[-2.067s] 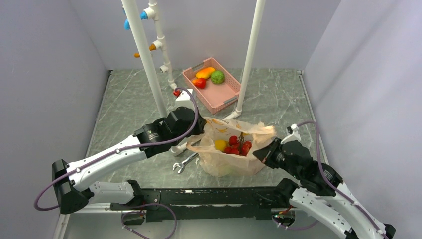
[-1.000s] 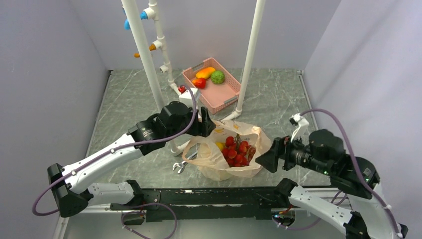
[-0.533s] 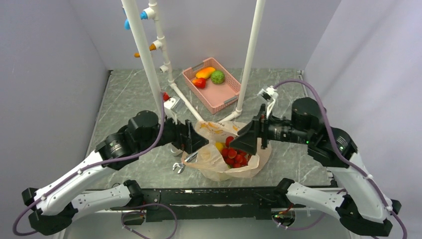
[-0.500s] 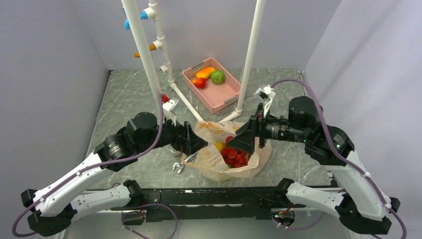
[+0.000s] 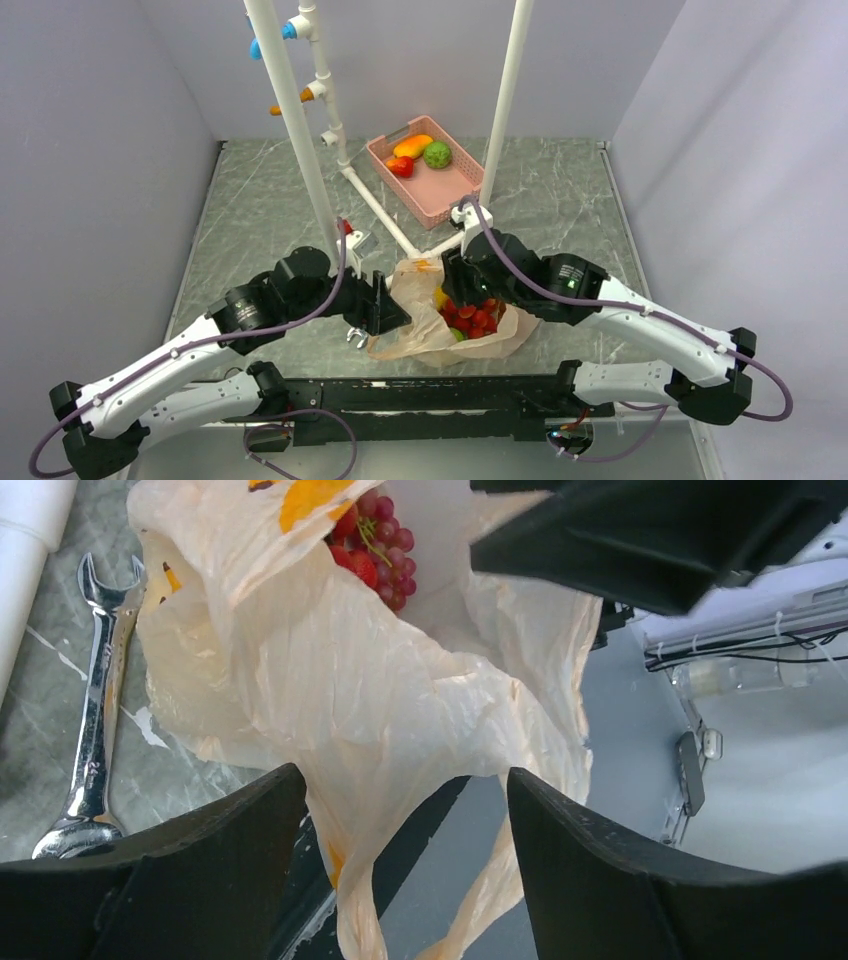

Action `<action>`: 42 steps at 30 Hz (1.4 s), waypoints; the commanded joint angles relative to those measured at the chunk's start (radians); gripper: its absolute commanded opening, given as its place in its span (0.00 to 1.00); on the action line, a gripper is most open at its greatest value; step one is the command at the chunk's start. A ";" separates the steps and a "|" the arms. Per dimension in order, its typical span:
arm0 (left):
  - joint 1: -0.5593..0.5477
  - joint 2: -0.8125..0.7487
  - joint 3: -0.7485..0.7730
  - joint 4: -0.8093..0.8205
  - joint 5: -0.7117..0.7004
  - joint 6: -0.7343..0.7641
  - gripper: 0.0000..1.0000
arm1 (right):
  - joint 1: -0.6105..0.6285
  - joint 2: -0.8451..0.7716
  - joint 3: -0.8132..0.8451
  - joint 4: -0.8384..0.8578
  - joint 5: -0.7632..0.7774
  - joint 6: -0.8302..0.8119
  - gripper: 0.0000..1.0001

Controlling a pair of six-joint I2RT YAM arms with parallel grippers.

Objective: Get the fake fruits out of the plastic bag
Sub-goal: Adjust the plastic bag at the center of the board.

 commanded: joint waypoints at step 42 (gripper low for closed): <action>-0.162 0.080 -0.261 0.217 -0.106 -0.142 0.00 | 0.029 -0.721 -0.678 -0.437 0.561 1.263 0.36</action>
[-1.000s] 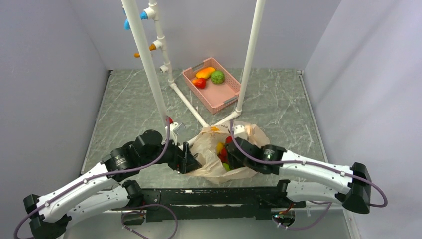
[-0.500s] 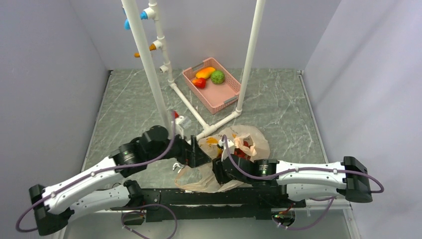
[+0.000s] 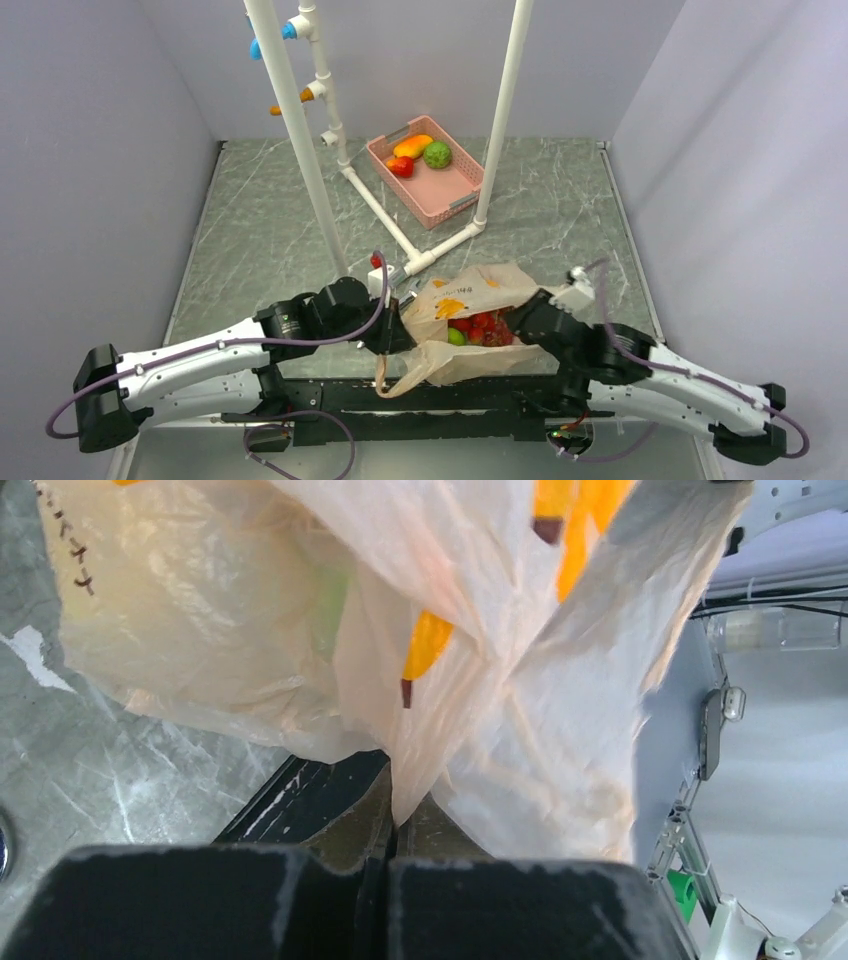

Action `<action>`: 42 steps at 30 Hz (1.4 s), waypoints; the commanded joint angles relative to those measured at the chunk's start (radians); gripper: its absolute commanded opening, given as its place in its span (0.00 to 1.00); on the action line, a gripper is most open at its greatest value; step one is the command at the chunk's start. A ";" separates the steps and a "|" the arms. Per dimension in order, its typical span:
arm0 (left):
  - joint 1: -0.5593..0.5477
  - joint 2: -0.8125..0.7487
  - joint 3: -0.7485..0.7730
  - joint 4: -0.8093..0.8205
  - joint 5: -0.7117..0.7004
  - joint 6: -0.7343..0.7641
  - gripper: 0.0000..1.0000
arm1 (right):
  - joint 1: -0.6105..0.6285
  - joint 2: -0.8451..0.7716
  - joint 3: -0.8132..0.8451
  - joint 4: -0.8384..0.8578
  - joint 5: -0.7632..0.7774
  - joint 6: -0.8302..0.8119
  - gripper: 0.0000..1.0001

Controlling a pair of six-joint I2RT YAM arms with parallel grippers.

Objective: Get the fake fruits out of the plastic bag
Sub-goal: Adjust the plastic bag at the center of the board.

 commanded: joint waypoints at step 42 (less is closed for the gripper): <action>-0.142 0.142 0.110 -0.018 -0.271 -0.068 0.41 | -0.421 0.249 0.165 0.466 -0.686 -0.810 0.82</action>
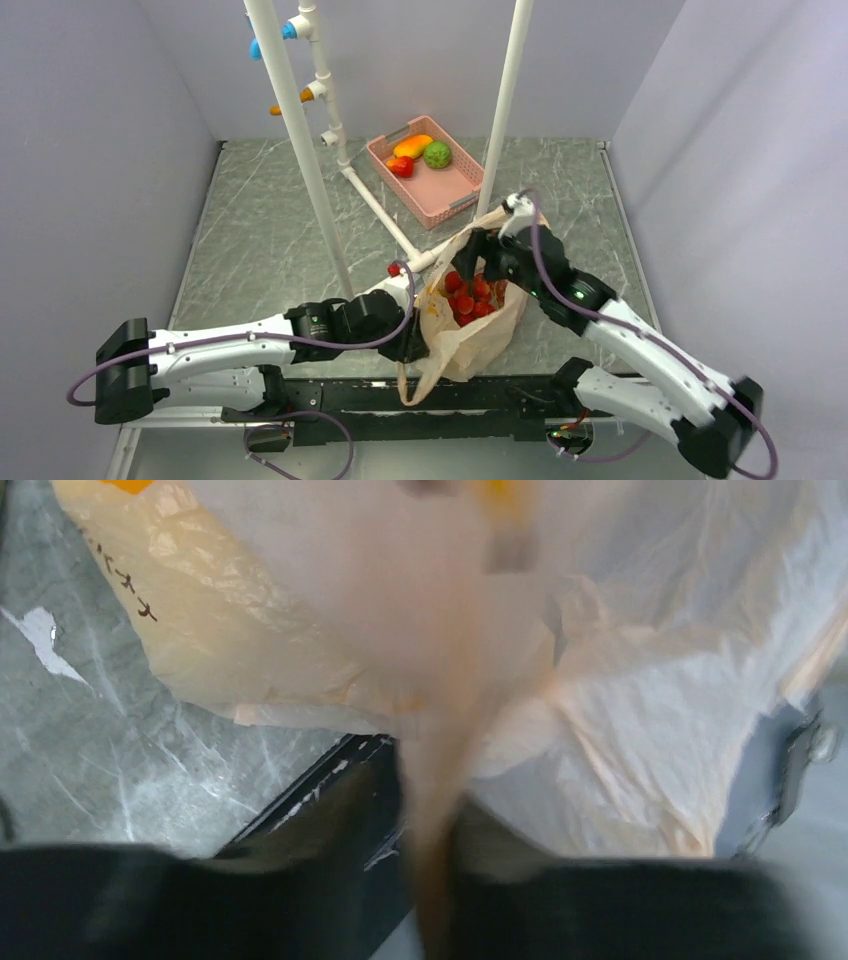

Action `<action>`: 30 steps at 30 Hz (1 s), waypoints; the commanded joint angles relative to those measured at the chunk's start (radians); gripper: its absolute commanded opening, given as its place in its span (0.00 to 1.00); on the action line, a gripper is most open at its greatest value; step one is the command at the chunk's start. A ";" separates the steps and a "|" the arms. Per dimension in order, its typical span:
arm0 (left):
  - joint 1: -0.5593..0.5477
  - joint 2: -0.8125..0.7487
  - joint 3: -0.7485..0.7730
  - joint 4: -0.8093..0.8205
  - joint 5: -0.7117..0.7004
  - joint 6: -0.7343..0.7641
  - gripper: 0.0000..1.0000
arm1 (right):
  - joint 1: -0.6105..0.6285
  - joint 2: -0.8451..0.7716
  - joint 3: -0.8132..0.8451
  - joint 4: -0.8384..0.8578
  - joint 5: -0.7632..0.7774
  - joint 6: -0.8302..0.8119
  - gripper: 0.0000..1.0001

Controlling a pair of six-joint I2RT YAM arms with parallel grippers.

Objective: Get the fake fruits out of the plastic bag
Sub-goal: Adjust the plastic bag at the center of the board, then take out the fake fruit from the plastic bag.

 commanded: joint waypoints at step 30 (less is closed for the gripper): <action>0.012 0.095 0.291 -0.149 -0.195 0.037 0.42 | 0.014 -0.370 -0.119 -0.195 0.020 0.022 0.70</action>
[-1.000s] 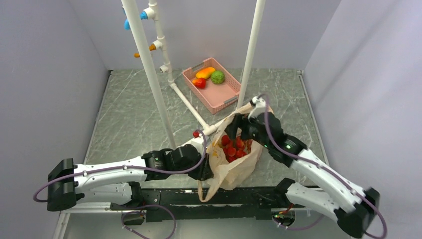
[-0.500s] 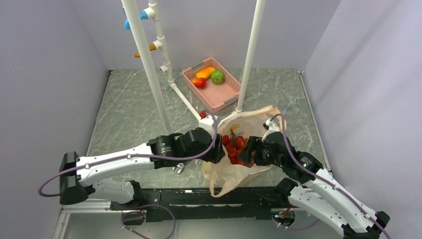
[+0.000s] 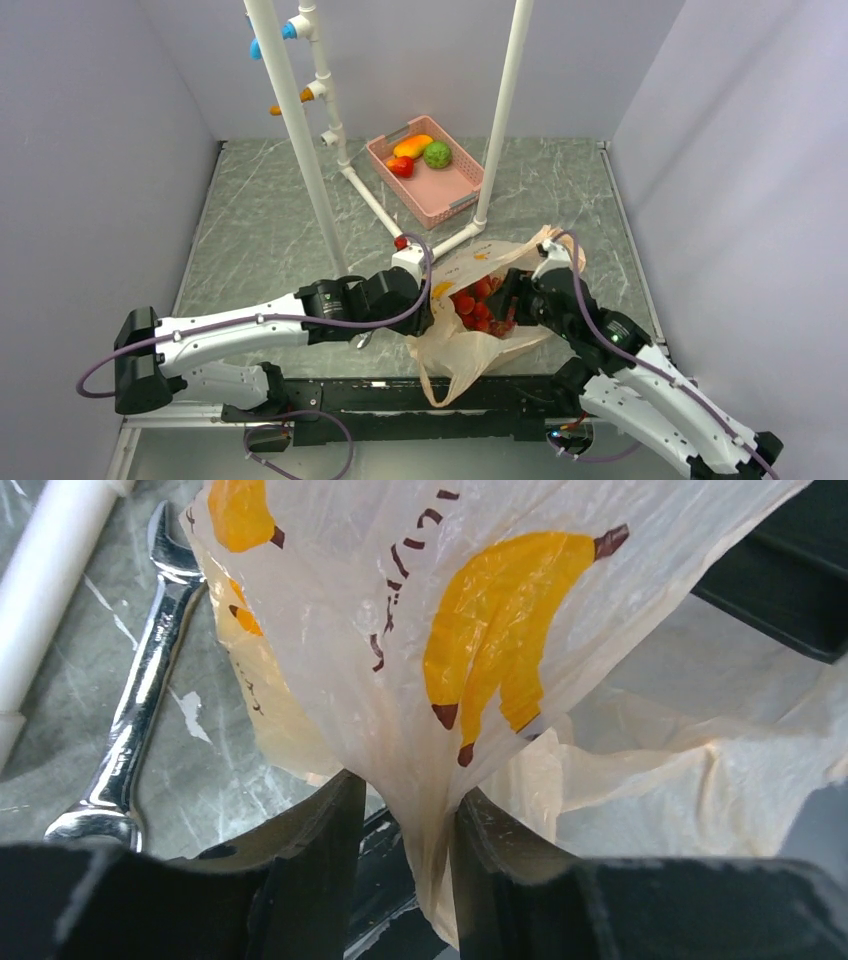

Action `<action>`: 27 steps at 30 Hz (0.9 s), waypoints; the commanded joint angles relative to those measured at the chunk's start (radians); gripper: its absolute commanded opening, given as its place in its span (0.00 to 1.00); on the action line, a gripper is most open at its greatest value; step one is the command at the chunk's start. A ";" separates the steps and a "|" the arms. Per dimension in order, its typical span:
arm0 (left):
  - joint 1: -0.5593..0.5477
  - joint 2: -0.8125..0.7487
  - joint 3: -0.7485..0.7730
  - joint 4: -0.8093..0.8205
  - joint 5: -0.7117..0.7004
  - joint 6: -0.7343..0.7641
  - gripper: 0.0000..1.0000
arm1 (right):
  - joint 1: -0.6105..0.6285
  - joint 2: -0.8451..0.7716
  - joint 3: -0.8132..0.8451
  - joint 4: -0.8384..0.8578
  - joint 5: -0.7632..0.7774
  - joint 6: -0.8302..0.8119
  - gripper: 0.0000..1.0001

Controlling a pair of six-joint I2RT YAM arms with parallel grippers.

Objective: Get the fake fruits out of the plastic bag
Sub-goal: Take out the fake fruit from the plastic bag.

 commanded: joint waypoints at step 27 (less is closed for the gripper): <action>0.046 0.020 0.019 0.076 0.014 -0.025 0.51 | 0.006 0.623 -0.067 0.986 0.076 -0.474 0.43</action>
